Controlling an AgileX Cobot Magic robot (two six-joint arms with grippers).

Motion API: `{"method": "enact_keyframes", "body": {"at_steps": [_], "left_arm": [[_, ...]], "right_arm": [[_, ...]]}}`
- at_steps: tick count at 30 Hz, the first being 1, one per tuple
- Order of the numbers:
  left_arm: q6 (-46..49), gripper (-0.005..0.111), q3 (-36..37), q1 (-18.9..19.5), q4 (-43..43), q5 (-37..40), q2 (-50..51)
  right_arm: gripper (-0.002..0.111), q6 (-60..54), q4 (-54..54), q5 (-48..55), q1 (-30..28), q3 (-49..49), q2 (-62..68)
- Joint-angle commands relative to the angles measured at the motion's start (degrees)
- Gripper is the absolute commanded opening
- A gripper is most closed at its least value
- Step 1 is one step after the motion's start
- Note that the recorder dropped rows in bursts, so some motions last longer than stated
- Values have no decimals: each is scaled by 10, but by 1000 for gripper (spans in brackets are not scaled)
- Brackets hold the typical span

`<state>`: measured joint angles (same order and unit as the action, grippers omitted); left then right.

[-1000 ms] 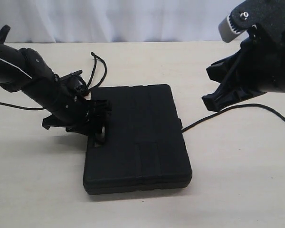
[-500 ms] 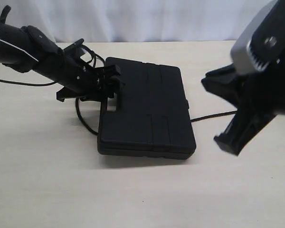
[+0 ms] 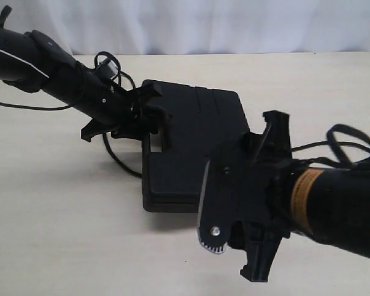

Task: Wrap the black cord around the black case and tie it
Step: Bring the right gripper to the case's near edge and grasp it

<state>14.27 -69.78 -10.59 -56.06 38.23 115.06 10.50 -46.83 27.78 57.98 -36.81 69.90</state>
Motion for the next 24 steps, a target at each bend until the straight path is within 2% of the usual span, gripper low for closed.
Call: {"method": "enact_keyframes", "body": {"at_steps": [1,6,9,16,20,24], "left_arm": [[-5,0,-9,0,-57,51,-7],[-5,0,-9,0,-67,69,-7],[-5,0,-9,0,-67,72,-7],[-5,0,-9,0,-83,73,-7],[-5,0,-9,0,-107,71,-7],[-5,0,-9,0,-123,72,-7]], "right_arm": [[81,61,-88,18,2,2,67],[81,296,-247,19,2,2,128],[81,402,-295,18,2,2,146],[80,409,-253,-23,8,2,153],[70,384,-261,24,48,15,153],[68,381,-262,79,83,18,153]]}}
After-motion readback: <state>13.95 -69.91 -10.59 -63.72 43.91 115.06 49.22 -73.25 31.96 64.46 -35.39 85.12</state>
